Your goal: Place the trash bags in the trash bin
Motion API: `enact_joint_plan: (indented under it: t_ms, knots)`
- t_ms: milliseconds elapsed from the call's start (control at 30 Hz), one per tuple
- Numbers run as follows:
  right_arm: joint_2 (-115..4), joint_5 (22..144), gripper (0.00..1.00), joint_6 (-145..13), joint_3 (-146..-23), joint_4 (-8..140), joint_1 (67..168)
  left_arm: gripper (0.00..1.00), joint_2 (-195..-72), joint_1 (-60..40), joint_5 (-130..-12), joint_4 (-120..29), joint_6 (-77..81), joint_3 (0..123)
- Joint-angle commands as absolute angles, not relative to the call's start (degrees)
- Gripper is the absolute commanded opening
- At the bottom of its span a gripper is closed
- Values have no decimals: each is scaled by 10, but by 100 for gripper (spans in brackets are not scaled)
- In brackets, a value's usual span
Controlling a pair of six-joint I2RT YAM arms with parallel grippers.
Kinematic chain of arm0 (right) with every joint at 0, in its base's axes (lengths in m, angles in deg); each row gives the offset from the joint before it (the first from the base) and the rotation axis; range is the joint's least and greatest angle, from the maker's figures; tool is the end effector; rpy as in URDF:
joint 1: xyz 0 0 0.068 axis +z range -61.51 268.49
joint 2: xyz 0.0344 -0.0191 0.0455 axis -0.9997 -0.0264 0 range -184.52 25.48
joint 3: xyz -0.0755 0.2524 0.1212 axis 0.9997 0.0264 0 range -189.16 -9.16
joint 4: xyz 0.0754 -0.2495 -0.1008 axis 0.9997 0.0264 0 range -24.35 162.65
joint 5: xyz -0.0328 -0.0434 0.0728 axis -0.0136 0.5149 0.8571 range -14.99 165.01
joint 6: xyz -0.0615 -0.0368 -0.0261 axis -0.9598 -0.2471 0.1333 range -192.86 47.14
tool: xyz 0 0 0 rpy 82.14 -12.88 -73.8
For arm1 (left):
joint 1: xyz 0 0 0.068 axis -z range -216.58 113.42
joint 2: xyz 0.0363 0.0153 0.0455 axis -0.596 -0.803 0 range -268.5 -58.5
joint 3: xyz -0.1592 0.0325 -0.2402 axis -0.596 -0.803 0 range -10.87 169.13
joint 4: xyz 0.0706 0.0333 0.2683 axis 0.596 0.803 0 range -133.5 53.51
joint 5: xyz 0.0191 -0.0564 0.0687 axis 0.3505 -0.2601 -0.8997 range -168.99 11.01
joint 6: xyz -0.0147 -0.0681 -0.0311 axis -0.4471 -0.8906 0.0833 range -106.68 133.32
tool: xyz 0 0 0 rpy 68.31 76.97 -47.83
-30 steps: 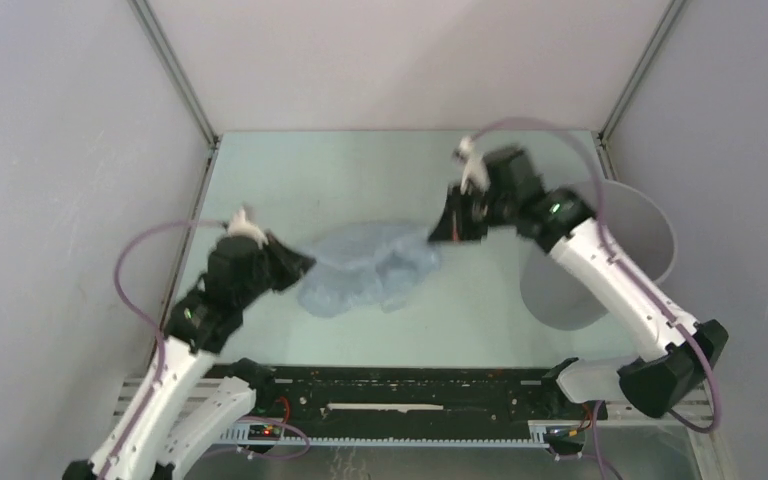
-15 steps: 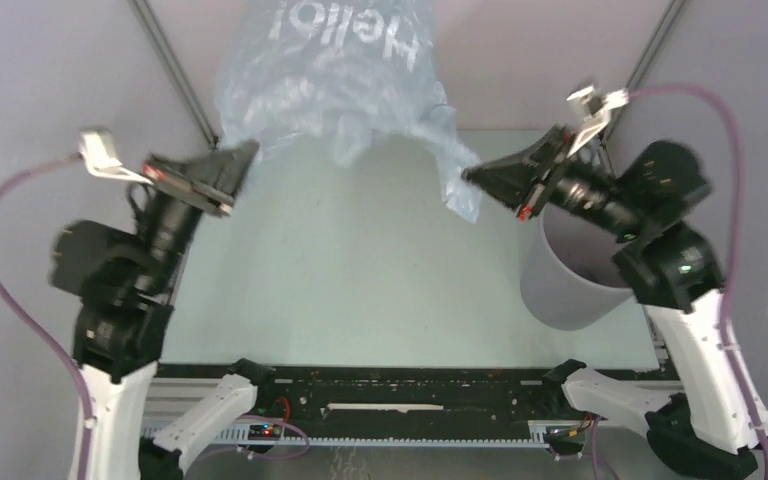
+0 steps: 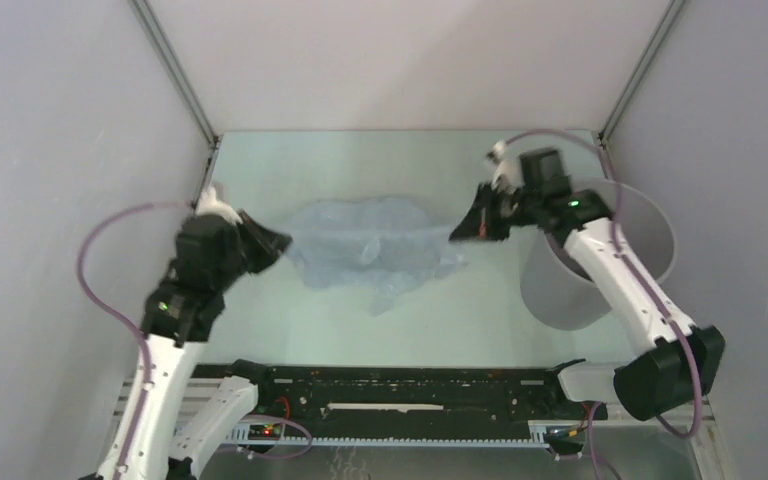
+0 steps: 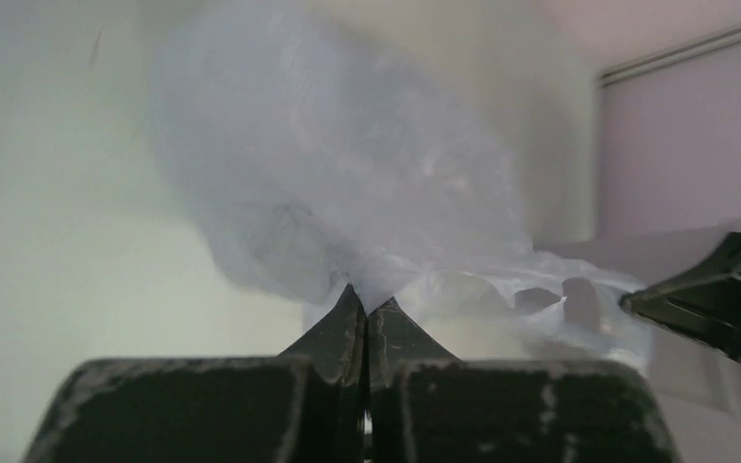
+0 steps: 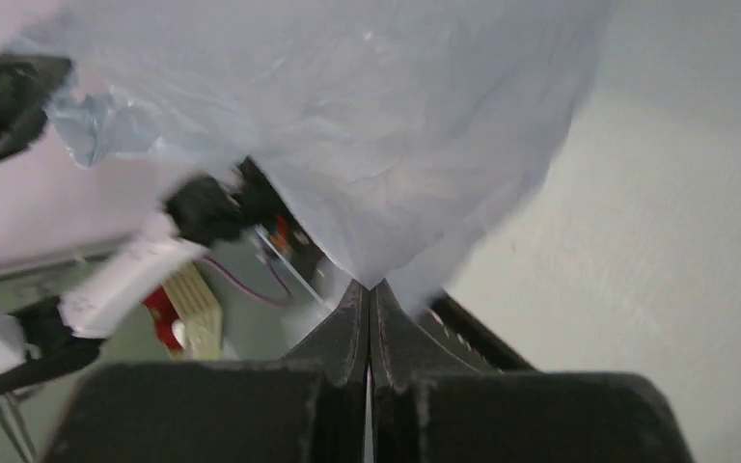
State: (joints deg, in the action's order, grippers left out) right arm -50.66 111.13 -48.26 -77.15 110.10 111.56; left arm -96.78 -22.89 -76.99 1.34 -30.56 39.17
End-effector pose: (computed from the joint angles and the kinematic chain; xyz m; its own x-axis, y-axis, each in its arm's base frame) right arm 0.2603 0.1522 0.3087 -0.9335 -0.0321 -0.3572 -0.2830 0.6777 0.6787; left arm 0.1562 -0.0403 0.3249 -0.5658 -0.5752 -0.5907 -0.1766 0.7844 -0.5946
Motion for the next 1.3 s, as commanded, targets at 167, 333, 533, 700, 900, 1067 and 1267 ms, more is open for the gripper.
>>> enact_joint_plan:
  t_ms: [167, 333, 533, 700, 900, 1067, 1267]
  knots:
    - [-511, 1215, 0, -531, -956, 1180, 1062, 0, -1122, -241, -681, 76, -211, 685]
    - [-493, 1168, 22, -531, -913, 1166, 1065, 0, -1115, -241, -582, 16, -257, 650]
    - [-485, 910, 44, -561, -893, 1181, 1142, 0, -1079, -241, -544, -51, -318, 585]
    - [-469, 805, 78, -575, -874, 1175, 1199, 0, -1075, -241, -533, -41, -321, 586]
    - [-417, 811, 100, -537, -790, 1076, 1244, 0, -1078, -241, -531, -36, -332, 588]
    - [-399, 774, 100, -529, -727, 1024, 1305, 0, -1078, -241, -527, -43, -345, 588]
    - [-415, 844, 100, -515, -624, 933, 1314, 0, -1080, -241, -521, -36, -340, 590]
